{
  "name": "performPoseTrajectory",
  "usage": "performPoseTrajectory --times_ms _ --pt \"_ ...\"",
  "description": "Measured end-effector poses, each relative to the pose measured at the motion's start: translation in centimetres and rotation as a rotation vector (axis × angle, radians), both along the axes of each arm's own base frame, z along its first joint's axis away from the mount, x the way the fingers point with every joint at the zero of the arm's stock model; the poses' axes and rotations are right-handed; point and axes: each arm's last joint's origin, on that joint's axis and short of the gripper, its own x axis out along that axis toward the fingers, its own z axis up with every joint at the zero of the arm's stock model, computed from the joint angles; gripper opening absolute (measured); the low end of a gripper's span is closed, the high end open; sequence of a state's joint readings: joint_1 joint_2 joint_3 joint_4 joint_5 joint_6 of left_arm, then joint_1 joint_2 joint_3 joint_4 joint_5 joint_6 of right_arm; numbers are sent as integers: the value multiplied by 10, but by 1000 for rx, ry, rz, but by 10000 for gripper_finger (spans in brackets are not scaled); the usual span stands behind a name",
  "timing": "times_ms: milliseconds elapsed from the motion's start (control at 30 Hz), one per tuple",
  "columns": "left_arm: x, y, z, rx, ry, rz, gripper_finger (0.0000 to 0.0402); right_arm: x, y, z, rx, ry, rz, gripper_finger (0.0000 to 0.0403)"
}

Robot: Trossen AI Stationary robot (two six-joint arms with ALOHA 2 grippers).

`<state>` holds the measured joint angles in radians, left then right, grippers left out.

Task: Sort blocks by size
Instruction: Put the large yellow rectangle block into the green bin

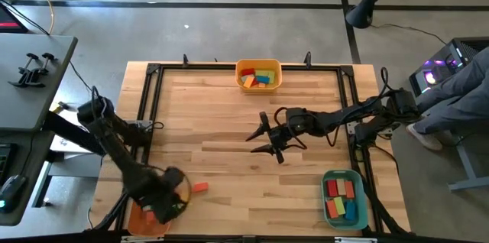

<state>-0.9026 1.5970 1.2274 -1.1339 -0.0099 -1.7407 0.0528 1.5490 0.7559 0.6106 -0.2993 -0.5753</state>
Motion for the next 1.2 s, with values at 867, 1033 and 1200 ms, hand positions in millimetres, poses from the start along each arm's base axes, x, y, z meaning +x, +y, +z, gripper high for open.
performPoseTrajectory --times_ms 867,1033,1200 --pt "85 32 -80 -276 258 -499 73 -2 0 -7 69 107 -17 193" --pt "85 33 -80 -269 258 -492 24 -1 0 -6 68 94 -16 193" --pt "86 32 -75 -267 268 -490 2 -1 0 -6 68 95 -16 193"
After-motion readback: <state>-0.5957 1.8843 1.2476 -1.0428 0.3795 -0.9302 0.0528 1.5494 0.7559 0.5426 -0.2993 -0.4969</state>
